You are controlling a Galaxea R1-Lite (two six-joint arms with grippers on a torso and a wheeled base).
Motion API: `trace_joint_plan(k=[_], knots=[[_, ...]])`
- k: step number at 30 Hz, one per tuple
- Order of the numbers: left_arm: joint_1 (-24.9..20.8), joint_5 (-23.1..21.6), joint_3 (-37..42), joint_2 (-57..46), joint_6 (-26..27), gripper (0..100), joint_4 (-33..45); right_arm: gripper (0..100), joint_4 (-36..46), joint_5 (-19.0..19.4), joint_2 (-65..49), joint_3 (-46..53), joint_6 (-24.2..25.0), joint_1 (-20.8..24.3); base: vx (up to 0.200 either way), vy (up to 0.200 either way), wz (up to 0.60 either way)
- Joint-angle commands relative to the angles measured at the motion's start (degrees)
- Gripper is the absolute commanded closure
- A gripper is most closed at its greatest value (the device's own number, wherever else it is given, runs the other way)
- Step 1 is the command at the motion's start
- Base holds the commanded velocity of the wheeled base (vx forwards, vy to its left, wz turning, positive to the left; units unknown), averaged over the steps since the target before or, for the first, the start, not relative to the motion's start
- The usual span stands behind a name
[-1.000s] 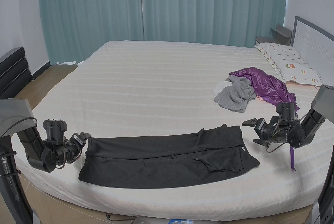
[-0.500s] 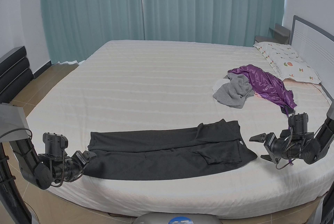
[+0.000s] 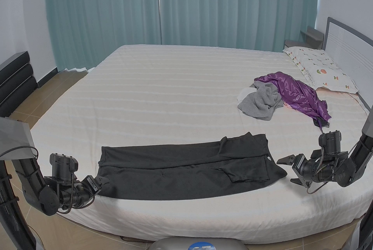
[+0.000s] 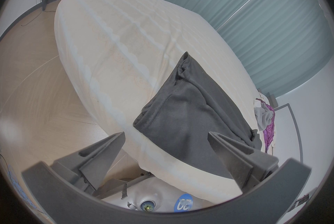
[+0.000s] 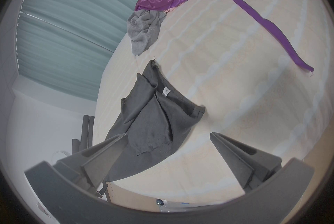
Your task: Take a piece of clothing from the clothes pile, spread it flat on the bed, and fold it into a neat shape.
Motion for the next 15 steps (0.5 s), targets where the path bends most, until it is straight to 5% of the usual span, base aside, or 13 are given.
trace_joint_plan(k=[1, 4, 5, 15], knots=[[-0.12, 0.31, -0.55, 4.2, 0.06, 0, -0.59, 0, 0.0, -0.41, 0.8, 0.65, 0.06, 1.64, 0.0, 0.0, 0.0], [-0.12, 2.86, -1.96, 7.72, -0.38, 0, -2.7, 0, -0.09, -4.28, 2.65, 0.91, 0.06, 3.75, 0.0, 0.0, 0.0], [-0.12, 3.3, -1.78, 8.25, -0.29, 100, -3.58, 0, -0.09, -5.95, 3.53, 0.65, 0.15, 4.63, 0.0, 0.0, 0.0], [-0.12, 3.48, -1.43, 7.81, -0.55, 100, -4.99, 0, -7.39, -13.24, 10.56, 0.03, 2.61, 9.99, 0.0, 0.0, 0.0]])
